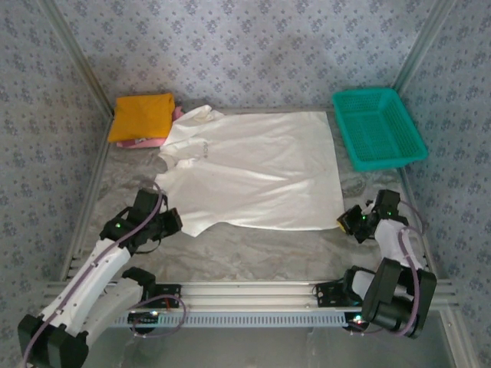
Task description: Fold and stack the t-shirts
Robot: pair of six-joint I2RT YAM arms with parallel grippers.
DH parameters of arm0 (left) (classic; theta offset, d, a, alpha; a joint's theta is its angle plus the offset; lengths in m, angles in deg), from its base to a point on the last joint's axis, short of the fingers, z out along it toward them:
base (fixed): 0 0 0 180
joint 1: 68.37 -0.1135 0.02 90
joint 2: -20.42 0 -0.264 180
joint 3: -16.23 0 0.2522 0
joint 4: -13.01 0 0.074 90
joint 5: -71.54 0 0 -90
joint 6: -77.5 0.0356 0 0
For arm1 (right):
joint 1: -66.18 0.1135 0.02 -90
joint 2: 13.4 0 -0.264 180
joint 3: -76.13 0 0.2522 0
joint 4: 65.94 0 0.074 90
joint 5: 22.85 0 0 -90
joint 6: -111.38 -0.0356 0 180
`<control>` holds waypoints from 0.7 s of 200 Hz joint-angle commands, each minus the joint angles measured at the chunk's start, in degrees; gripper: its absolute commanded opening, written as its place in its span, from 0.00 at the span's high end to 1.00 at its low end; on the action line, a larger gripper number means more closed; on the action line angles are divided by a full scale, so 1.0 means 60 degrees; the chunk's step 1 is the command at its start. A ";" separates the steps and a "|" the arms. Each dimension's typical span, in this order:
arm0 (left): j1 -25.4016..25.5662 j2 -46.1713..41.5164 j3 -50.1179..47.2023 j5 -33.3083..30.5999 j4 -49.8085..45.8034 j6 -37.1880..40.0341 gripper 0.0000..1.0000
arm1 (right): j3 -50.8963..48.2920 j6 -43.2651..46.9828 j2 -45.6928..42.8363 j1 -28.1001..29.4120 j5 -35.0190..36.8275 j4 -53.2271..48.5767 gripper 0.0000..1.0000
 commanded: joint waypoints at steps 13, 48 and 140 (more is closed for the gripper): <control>0.1015 -0.0050 0.0737 -0.0842 -0.1653 -0.1198 1.00 | 0.0008 -0.0695 -0.1620 -0.0294 -0.0266 -0.2206 1.00; 0.1373 -0.0876 0.1665 -0.1620 -0.3187 -0.1981 1.00 | 0.0506 -0.0503 -0.2620 -0.0759 0.0001 -0.3445 1.00; -0.0866 0.2491 0.3179 0.0086 -0.1452 0.1999 1.00 | 0.1792 0.0145 -0.0203 0.1235 0.1406 -0.1647 1.00</control>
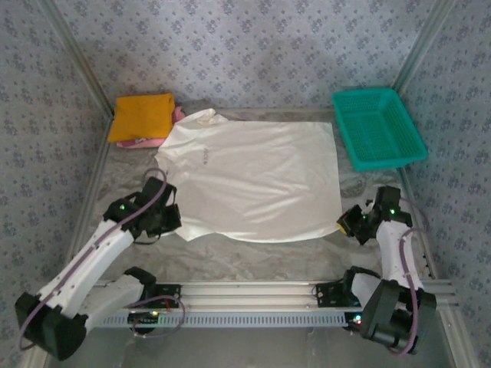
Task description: Fold and stack the t-shirts
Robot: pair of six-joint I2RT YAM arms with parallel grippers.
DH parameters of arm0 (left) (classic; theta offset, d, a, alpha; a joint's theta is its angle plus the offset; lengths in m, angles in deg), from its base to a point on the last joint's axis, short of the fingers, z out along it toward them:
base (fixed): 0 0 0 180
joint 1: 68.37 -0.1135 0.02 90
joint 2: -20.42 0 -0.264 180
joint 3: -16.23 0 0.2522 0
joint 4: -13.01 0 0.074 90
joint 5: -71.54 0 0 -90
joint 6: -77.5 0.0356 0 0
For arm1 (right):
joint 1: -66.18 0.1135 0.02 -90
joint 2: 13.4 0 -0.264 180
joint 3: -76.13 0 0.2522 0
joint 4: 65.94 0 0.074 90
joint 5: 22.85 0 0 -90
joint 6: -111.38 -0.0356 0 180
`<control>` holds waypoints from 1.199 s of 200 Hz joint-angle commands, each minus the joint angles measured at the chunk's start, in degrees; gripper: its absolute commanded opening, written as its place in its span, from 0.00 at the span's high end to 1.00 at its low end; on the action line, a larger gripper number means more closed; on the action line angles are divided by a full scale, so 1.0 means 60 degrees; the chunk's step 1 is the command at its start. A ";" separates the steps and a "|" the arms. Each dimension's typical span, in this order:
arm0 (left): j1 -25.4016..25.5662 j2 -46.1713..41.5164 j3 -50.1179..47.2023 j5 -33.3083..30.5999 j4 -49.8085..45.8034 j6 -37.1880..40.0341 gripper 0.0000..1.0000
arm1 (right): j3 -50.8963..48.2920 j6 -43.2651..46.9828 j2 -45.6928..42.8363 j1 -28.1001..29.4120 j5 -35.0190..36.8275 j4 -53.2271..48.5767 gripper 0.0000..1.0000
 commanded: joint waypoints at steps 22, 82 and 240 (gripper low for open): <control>-0.1221 0.1721 0.1598 0.1403 0.0620 0.2603 1.00 | 0.0870 0.0208 0.1238 0.0561 0.0514 0.0767 1.00; -0.1617 0.4062 0.4023 0.1633 -0.0067 0.4496 1.00 | 0.1917 0.0666 0.2667 0.0449 0.0535 0.0844 1.00; -0.1847 0.6737 0.6211 0.0833 -0.0128 0.6208 1.00 | 0.3720 0.0967 0.4839 0.0615 0.1222 0.1179 1.00</control>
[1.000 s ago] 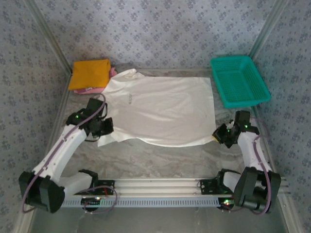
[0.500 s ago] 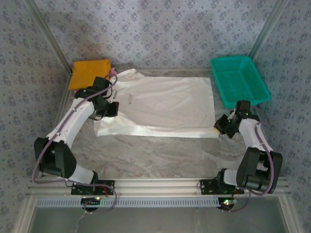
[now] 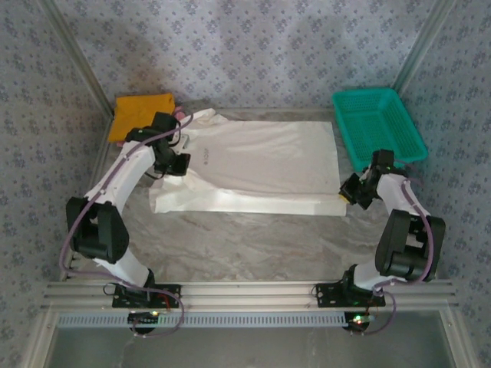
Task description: Fold and stack the t-shirts
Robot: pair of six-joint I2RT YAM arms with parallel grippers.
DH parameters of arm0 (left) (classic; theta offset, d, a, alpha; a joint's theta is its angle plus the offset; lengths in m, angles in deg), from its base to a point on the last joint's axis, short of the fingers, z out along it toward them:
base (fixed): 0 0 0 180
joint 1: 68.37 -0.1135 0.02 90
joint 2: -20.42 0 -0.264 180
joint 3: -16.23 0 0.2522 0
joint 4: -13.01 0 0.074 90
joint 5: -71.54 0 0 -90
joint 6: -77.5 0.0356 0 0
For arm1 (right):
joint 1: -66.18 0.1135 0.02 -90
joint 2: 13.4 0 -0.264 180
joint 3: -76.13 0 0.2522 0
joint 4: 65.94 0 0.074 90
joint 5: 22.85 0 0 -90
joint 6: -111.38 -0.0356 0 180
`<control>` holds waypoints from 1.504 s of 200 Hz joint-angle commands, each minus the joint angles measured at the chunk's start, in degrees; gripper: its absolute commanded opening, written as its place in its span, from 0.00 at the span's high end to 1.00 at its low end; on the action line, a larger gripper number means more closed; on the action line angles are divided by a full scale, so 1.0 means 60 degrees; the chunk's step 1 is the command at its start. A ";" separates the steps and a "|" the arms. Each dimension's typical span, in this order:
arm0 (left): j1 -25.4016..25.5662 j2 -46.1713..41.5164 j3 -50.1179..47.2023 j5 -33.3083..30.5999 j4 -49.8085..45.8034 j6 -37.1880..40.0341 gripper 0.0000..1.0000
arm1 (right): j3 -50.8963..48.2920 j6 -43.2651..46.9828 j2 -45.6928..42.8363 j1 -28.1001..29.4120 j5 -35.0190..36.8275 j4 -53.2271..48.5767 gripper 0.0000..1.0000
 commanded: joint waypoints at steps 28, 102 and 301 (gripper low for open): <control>-0.0113 0.0650 0.0638 -0.0435 -0.0202 0.0479 1.00 | 0.0744 0.0219 0.0698 0.0273 0.0452 0.0128 1.00; -0.0215 0.1446 0.1069 -0.0666 -0.0072 0.0698 1.00 | 0.1254 0.0043 0.1526 0.0411 0.0479 0.0391 1.00; -0.0260 0.2731 0.2259 -0.1825 -0.0305 0.0397 0.69 | 0.2287 -0.0253 0.2532 0.0651 0.0225 0.0717 0.65</control>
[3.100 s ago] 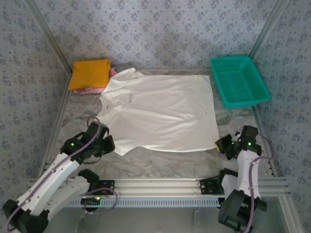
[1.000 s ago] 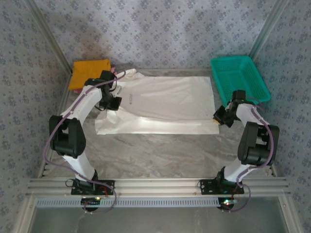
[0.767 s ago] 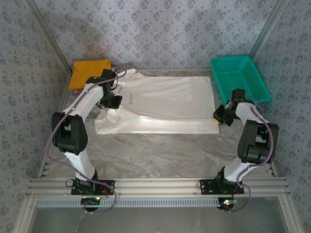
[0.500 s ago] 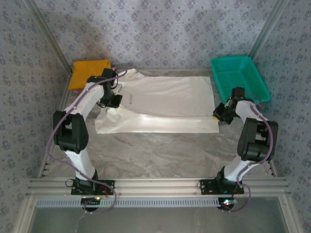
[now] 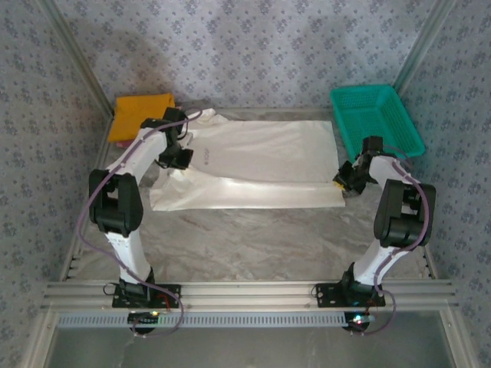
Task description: Fold and stack the t-shirts
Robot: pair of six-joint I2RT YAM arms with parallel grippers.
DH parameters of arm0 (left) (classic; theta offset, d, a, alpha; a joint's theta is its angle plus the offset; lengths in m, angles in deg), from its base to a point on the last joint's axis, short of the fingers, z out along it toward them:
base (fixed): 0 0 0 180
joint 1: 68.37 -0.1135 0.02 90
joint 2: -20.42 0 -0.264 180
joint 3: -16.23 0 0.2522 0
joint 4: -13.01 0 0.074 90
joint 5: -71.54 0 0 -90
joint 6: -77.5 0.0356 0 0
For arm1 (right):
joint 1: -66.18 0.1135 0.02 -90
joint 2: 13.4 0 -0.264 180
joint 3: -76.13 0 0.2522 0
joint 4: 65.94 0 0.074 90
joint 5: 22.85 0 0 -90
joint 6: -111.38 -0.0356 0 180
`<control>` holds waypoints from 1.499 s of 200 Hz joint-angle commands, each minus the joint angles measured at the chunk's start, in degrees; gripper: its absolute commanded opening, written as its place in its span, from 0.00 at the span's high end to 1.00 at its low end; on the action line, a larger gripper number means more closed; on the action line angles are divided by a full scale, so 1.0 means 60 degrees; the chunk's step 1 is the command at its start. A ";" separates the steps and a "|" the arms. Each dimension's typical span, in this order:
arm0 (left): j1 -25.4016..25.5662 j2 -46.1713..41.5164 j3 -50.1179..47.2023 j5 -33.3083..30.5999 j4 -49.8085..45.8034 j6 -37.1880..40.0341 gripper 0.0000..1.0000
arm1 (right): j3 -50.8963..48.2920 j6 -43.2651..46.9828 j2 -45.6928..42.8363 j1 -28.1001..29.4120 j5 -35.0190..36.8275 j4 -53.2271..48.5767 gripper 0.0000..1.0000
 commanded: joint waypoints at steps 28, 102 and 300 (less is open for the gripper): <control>-0.0025 -0.0745 0.0391 -0.1317 0.0099 -0.0906 0.41 | 0.0582 -0.0359 -0.0864 0.0093 -0.0040 -0.0482 0.60; 0.0517 -0.4533 -0.2936 -0.0621 0.2180 -0.2104 0.44 | -0.1058 -0.1105 -0.3884 0.0301 -0.0455 0.0134 0.68; 0.1145 0.1449 -0.0680 0.1077 0.4706 -0.2370 0.53 | -0.2786 -0.1282 -0.2420 0.1290 -0.0070 0.2112 1.00</control>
